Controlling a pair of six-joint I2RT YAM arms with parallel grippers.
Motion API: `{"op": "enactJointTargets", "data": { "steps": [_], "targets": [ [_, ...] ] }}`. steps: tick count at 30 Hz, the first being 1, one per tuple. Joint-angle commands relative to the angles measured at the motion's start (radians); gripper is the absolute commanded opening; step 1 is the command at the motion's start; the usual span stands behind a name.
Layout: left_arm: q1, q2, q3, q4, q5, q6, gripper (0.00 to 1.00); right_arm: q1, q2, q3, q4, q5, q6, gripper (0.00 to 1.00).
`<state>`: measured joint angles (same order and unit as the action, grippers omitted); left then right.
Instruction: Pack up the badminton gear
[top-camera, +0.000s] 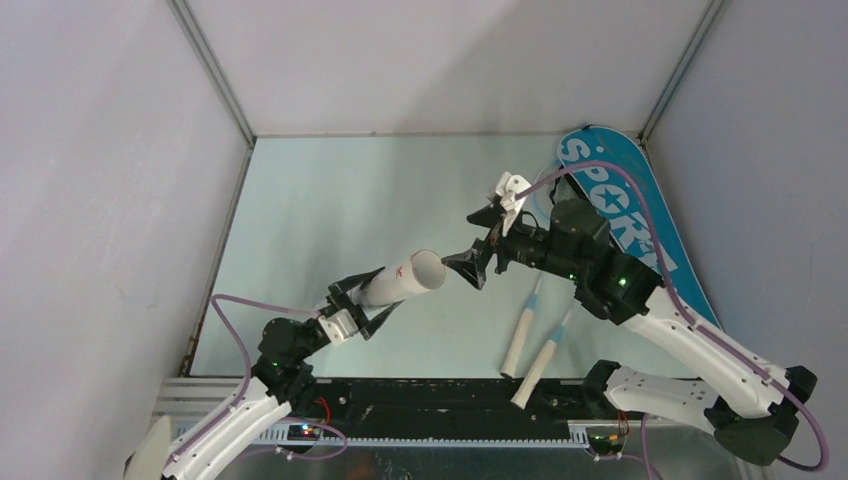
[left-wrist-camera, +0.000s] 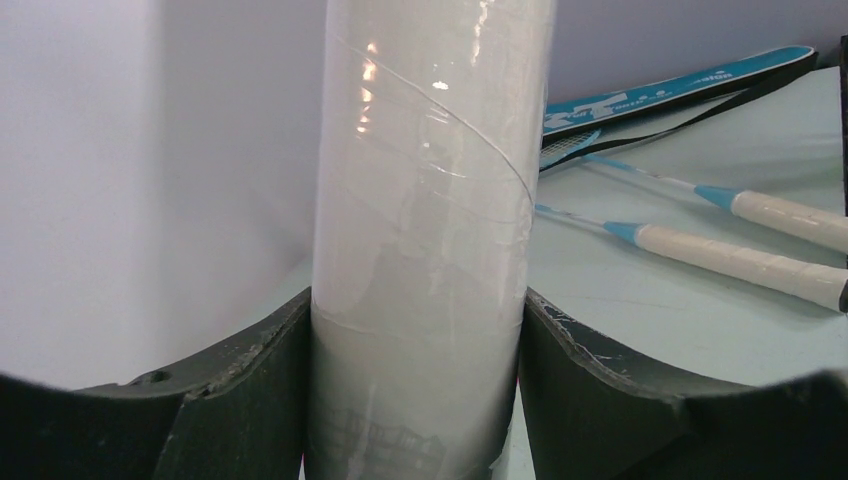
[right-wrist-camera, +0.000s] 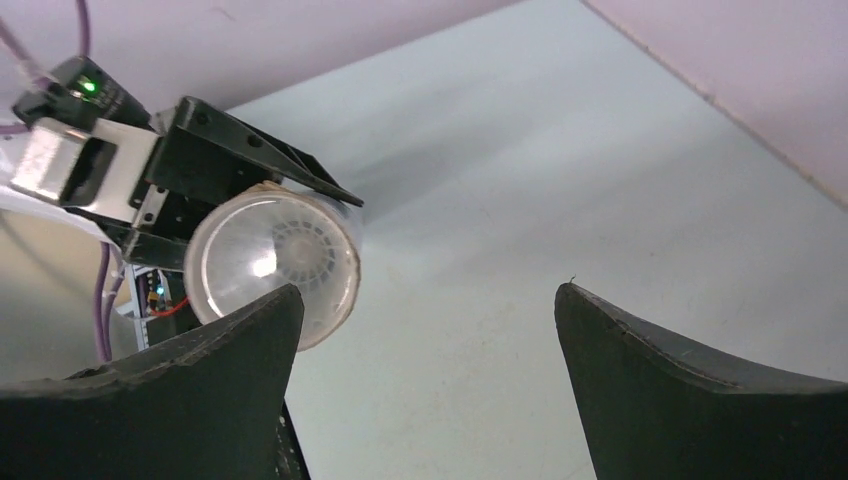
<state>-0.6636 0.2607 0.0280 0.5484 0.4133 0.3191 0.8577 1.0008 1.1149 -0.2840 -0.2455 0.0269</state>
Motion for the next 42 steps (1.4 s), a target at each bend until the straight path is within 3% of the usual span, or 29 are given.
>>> {"op": "enactJointTargets", "data": {
  "steps": [1,12,19,26,31,35,42],
  "targets": [
    [-0.005,0.018,0.027,0.106,-0.031,-0.030,0.68,-0.001,-0.051,-0.015,0.129,-0.020,0.012,0.99],
    [-0.004,0.018,0.053,0.257,-0.412,-0.197,0.68,-0.074,-0.148,-0.150,0.268,0.157,0.132,0.99],
    [-0.005,0.027,0.068,0.318,-0.656,-0.265,0.69,-0.149,-0.153,-0.183,0.230,0.199,0.201,0.99],
    [-0.002,0.186,0.232,0.135,-1.014,-0.280,0.75,-0.256,-0.142,-0.194,0.176,0.205,0.284,0.99],
    [0.070,0.402,0.518,-0.249,-1.175,-0.372,0.71,-0.357,-0.122,-0.194,0.126,0.165,0.370,0.99],
    [0.186,0.587,0.612,-0.329,-1.077,-0.481,0.66,-0.419,-0.105,-0.197,0.106,0.105,0.413,0.99],
    [0.269,0.798,0.628,-0.176,-0.925,-0.469,0.68,-0.469,-0.111,-0.214,0.095,0.087,0.418,0.99]
  ]
}}
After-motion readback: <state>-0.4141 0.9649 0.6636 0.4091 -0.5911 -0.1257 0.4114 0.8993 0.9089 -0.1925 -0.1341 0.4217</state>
